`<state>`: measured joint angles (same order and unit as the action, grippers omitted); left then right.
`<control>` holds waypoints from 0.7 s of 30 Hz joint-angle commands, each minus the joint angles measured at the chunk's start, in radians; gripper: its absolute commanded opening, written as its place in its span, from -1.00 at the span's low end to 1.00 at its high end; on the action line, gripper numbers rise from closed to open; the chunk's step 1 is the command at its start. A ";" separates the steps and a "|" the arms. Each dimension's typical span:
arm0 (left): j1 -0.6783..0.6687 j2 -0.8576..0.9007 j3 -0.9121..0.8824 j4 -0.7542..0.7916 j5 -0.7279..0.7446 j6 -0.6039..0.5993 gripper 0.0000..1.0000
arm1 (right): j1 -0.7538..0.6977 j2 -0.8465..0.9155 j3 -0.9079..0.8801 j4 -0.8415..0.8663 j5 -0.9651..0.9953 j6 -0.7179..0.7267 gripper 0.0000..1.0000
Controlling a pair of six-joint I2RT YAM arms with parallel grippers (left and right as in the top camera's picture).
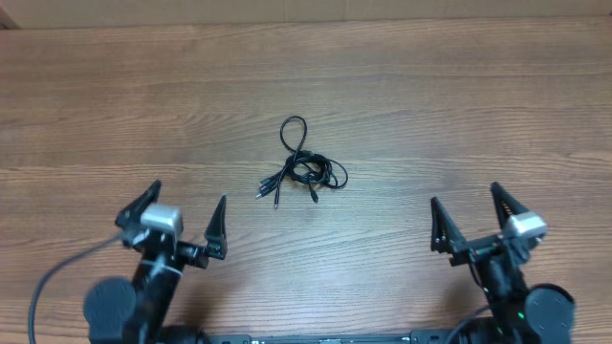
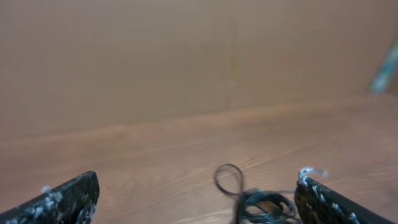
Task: Untangle cables
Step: 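Move both grippers inward toward the black cable bundle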
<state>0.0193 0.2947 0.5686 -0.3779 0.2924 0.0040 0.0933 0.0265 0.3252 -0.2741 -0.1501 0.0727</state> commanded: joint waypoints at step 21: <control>-0.007 1.000 0.508 -0.381 0.719 -0.146 0.99 | 0.006 0.656 0.409 -0.240 -0.501 0.014 1.00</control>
<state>0.0196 1.2400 1.0538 -0.7616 0.8986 -0.0666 0.0933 0.6144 0.7029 -0.5217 -0.4953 0.0799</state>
